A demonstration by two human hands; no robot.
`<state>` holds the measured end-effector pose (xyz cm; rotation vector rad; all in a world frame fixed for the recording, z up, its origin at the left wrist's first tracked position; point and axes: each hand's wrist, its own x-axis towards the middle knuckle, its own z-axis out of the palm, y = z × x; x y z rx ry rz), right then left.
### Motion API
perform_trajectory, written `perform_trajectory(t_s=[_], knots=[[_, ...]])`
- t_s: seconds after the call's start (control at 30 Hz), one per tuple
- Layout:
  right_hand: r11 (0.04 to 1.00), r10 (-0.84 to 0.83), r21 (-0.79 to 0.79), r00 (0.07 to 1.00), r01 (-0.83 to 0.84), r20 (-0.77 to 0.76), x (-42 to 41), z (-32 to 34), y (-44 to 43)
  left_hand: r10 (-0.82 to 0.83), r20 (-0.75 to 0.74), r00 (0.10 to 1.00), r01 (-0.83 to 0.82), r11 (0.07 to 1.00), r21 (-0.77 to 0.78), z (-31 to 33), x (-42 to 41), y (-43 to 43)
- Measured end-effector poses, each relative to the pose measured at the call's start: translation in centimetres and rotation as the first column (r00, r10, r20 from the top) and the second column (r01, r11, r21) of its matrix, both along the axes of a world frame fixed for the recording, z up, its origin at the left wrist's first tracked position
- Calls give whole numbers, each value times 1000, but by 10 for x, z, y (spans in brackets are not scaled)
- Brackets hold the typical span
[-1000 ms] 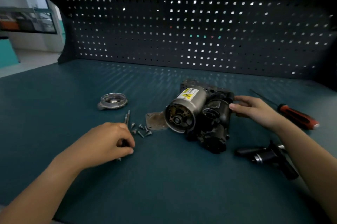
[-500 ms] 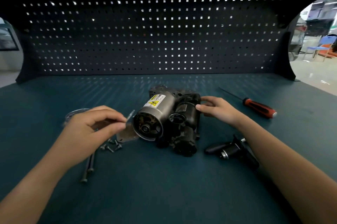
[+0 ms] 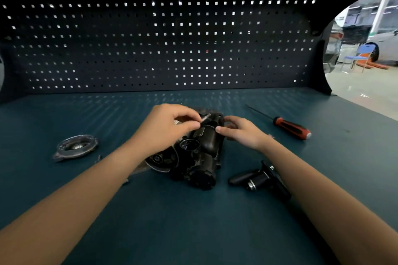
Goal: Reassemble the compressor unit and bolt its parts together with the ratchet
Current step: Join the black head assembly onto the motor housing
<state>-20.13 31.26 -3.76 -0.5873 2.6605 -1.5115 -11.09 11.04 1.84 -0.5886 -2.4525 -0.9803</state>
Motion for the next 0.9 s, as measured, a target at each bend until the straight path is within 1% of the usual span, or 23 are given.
perform_trajectory(t_s=[0.17,0.37,0.47,0.6,0.7,0.8,0.9], knots=[[1000,2,-9,1000,-2,13,2,1,-1,43,76,996,-29,984,-176,-6,-18,14],[1000,-5,-20,1000,6,22,2,2,-1,29,78,997,-13,982,-191,-8,-21,17],[1000,-8,-23,1000,9,21,1,1,-1,20,46,999,-8,972,-236,-7,-21,22],[999,-26,-37,999,26,23,2,1,0,38,-23,999,-43,960,-275,-9,-20,32],[999,-13,-46,999,15,44,2,2,1,78,-82,994,-105,908,-405,-11,-24,34],[998,5,-56,999,-2,54,3,3,1,103,-69,992,-122,902,-415,-11,-31,33],[997,22,-72,999,-18,44,4,4,1,144,-118,982,-183,861,-474,-6,-45,38]])
